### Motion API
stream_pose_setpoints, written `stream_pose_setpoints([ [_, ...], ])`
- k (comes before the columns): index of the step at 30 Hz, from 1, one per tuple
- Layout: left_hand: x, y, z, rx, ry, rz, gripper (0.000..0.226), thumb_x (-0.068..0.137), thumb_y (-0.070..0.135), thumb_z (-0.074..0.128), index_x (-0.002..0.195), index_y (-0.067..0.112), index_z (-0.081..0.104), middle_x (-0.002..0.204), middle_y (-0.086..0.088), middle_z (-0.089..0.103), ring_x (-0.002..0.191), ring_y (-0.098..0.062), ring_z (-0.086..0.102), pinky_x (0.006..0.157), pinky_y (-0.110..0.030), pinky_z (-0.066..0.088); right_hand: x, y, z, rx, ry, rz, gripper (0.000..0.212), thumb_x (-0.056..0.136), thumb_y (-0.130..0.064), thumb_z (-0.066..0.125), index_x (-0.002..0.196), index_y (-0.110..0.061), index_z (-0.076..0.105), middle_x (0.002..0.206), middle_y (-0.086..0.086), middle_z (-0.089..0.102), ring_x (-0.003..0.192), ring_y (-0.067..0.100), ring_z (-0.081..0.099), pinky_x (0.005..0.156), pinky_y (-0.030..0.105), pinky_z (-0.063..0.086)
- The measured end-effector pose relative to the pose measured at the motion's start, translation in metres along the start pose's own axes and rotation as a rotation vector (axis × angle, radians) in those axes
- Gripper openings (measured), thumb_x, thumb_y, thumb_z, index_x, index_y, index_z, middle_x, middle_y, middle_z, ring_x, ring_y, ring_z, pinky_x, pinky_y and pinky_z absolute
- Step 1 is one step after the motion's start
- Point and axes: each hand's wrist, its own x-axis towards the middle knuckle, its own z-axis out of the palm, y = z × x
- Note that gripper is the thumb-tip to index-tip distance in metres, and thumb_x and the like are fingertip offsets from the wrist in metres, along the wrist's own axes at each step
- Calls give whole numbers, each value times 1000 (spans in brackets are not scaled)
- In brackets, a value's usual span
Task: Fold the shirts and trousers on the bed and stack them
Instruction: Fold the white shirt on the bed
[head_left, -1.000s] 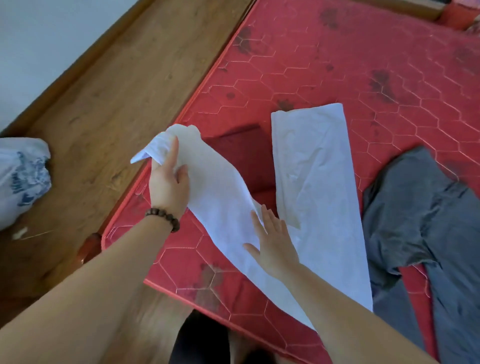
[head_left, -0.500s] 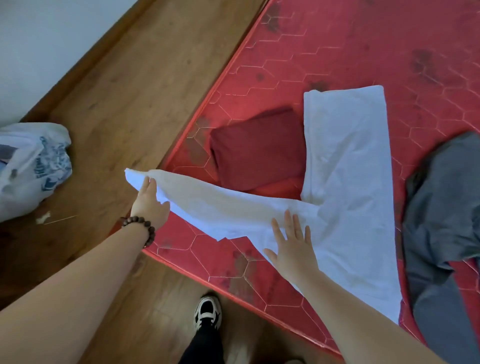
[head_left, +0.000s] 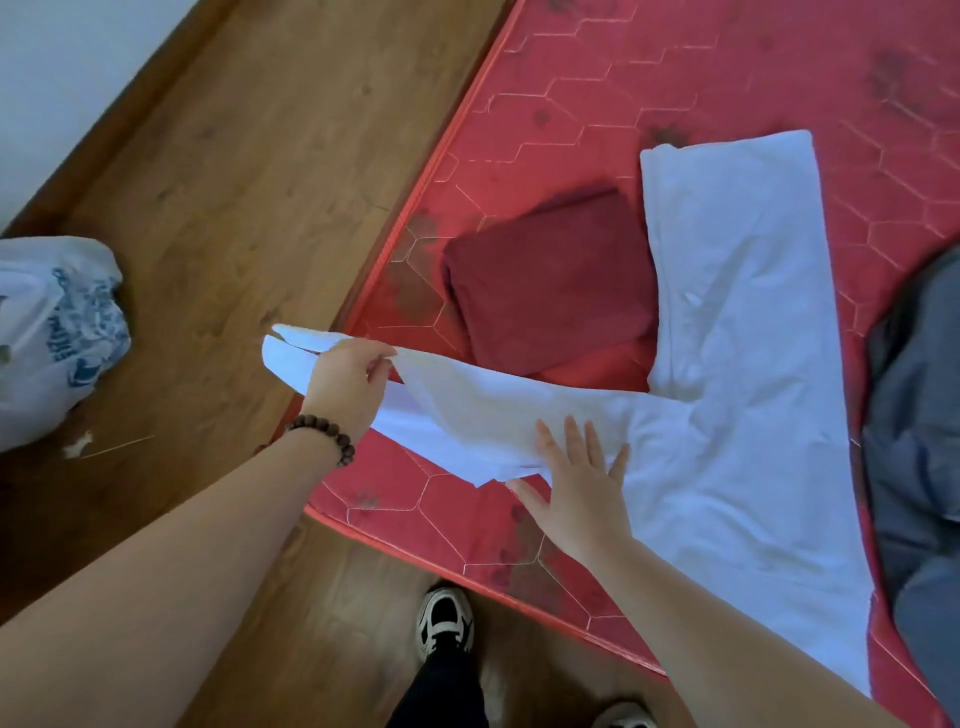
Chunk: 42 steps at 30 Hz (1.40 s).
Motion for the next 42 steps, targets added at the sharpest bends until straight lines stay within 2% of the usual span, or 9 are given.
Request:
stream_pose_setpoints([
  [3, 14, 42, -11, -87, 102, 348, 22, 83, -5, 57, 98, 4, 72, 100, -9, 71, 100, -25, 61, 90, -20, 40, 3, -22, -16, 203, 89, -55, 85, 82, -77, 19, 152, -30, 12, 157, 2, 25, 147, 23, 17, 116, 55, 0],
  [6, 38, 96, -12, -203, 106, 545, 23, 81, -5, 56, 95, 3, 72, 101, -9, 71, 99, -20, 60, 91, -24, 44, 12, -32, -45, 480, 339, -85, 34, 95, -39, 52, 123, -20, 53, 99, -4, 62, 99, 20, 57, 96, 42, 40],
  [10, 71, 170, -9, -233, 83, 685, 24, 83, -2, 54, 97, 4, 73, 106, -10, 70, 106, -25, 63, 99, -25, 41, 20, 0, -97, 647, 614, 29, 30, 94, -12, 54, 69, -15, 38, 50, -5, 29, 53, 20, 34, 55, 32, 26],
  [16, 102, 214, 3, 65, -297, 599, 70, 94, 6, 52, 153, 24, 19, 162, -5, -2, 137, -26, 38, 105, -23, 33, 30, 103, -157, 548, 687, 354, 24, 98, -18, 45, 115, -5, 56, 97, 15, 64, 99, 36, 58, 70, 34, 34],
  [20, 72, 158, 28, 189, -353, 495, 72, 92, 10, 56, 152, 22, 19, 162, -5, 1, 132, -29, 44, 104, -40, 42, 19, 108, -129, 309, 686, 361, 61, 93, -22, 56, 146, -1, 31, 146, 23, 35, 135, 39, 33, 111, 47, 29],
  [27, -48, 28, 76, 396, -462, 873, 54, 71, 12, 74, 124, 12, 62, 133, -15, 56, 122, -34, 54, 104, -51, 41, -23, 45, 14, 64, 427, -157, 56, 70, -16, 81, 120, 0, 62, 123, 19, 61, 114, 34, 59, 89, 46, 54],
  [33, -68, -9, 96, 664, -604, 764, 73, 80, 33, 59, 147, 20, 36, 159, -10, 16, 146, -30, 16, 118, -48, 14, -21, 33, 61, -43, 228, 63, 72, 68, -24, 73, 127, 13, 53, 132, 30, 53, 123, 41, 53, 102, 50, 42],
  [36, -67, -6, 101, 689, -639, 711, 72, 93, 14, 43, 154, 25, 6, 160, -5, -13, 148, -25, -12, 120, -42, -5, -15, 33, 59, -78, 287, 46, 61, 64, -6, 78, 119, 12, 59, 124, 31, 58, 115, 43, 59, 95, 50, 46],
  [42, -53, -2, 84, 684, -601, 559, 87, 86, -15, 31, 153, 32, 1, 160, -9, -15, 148, -21, -13, 121, -35, -3, -30, 52, 58, -59, 320, -70, 46, 84, -19, 39, 111, 5, 68, 119, 21, 65, 111, 33, 64, 93, 47, 51],
])
